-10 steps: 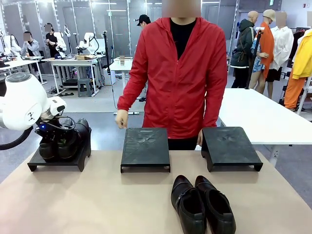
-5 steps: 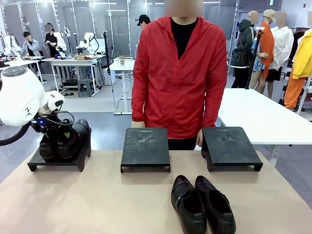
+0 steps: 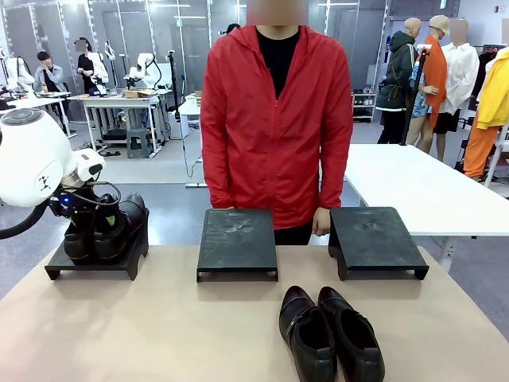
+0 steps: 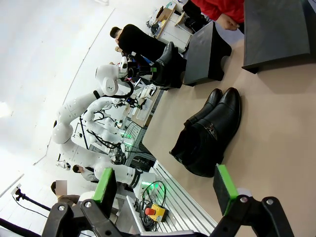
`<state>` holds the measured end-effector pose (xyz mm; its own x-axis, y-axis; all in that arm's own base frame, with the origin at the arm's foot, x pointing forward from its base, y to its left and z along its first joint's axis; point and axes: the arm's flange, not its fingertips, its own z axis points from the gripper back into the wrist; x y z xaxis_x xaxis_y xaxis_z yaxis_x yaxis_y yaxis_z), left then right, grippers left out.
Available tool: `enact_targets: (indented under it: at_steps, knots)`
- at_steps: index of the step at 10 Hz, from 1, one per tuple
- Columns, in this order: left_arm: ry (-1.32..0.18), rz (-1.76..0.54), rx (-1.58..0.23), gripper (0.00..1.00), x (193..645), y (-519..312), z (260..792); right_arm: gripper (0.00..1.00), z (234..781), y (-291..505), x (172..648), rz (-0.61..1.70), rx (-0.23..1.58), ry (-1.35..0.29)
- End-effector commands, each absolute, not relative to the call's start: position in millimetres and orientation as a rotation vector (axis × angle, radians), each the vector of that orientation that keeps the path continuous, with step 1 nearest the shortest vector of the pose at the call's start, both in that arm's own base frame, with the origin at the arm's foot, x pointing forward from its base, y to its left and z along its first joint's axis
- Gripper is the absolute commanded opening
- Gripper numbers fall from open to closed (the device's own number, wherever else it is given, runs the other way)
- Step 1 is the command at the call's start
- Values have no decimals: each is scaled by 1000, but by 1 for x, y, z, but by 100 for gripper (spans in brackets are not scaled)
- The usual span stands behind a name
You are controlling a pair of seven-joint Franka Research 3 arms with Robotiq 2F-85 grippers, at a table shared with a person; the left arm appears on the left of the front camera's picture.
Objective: Place the shoes on the stand as instructed by the person.
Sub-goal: Pick up one pair of Shoes and place it on the Shoes Stand indicated by the person, then pick up another pair of Shoes and place it on the Shoes Stand indicated by the person.
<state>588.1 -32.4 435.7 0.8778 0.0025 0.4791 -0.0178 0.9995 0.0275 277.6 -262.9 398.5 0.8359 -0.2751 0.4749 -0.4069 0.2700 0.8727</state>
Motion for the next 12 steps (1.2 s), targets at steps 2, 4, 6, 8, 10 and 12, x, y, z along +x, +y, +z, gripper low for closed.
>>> enact_targets:
  at_steps: [2, 4, 6, 8, 10, 12]
  knots:
    - [-504, 10, 32, 100, 590, -33, 437, 100, 399, -263, 277, 106, 1328, -625]
    - [-504, 10, 32, 100, 590, -33, 437, 100, 399, -263, 277, 106, 1328, -625]
    - [-504, 10, 32, 100, 590, -33, 437, 100, 399, -263, 277, 106, 1328, -625]
    - [-504, 10, 32, 100, 590, -33, 437, 100, 399, -263, 277, 106, 1328, -625]
    - [-401, 16, -94, 100, 592, -30, 460, 100, 399, -263, 277, 106, 1328, -625]
    - [-360, 0, -146, 100, 552, -1, 493, 100, 399, -263, 277, 106, 1328, -625]
